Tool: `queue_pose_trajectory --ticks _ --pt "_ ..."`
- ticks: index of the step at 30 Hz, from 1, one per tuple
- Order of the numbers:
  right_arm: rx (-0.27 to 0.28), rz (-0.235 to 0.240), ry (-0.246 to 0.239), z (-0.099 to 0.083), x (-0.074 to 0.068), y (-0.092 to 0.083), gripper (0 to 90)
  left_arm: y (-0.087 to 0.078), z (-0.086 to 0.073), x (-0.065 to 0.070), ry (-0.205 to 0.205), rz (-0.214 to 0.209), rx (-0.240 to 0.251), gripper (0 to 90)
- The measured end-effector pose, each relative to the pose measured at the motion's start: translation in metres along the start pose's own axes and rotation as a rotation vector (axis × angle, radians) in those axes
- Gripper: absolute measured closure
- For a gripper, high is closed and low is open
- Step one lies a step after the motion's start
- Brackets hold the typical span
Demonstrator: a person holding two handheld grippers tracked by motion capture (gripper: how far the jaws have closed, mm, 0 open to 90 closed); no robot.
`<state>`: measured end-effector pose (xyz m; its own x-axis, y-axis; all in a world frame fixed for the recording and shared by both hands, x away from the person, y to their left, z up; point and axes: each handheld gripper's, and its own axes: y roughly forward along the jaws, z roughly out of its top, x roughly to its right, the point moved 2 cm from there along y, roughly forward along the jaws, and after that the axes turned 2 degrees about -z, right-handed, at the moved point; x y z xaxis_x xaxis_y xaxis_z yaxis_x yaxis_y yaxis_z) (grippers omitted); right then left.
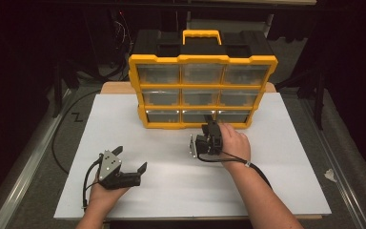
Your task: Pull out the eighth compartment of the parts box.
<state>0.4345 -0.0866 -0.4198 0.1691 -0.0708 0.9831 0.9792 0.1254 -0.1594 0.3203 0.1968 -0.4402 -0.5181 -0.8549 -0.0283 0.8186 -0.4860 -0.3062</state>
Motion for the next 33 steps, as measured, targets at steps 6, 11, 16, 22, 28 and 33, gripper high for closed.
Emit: queue_pose_trajectory --ticks 6,11,16,22,28,33 --pt "0.009 -0.017 -0.020 0.006 0.004 0.012 60.5 0.000 0.000 0.000 0.000 -0.001 0.001 0.5" --pt "0.012 -0.018 -0.035 0.010 0.004 0.018 63.0 0.000 0.000 0.000 -0.003 0.000 0.002 0.6" --pt "0.013 -0.016 -0.039 0.014 0.004 0.023 65.6 0.000 0.000 -0.001 -0.003 0.001 0.001 0.5" --pt "-0.002 -0.007 -0.045 0.015 0.002 0.026 67.9 0.000 0.000 -0.001 -0.007 0.001 0.003 0.6" --pt "-0.009 -0.007 -0.045 0.014 0.003 0.028 69.1 0.000 0.000 -0.001 -0.006 0.000 -0.003 0.6" --pt "-0.003 -0.011 -0.049 0.015 0.002 0.029 69.6 0.000 0.000 -0.001 -0.009 -0.002 -0.002 0.6"
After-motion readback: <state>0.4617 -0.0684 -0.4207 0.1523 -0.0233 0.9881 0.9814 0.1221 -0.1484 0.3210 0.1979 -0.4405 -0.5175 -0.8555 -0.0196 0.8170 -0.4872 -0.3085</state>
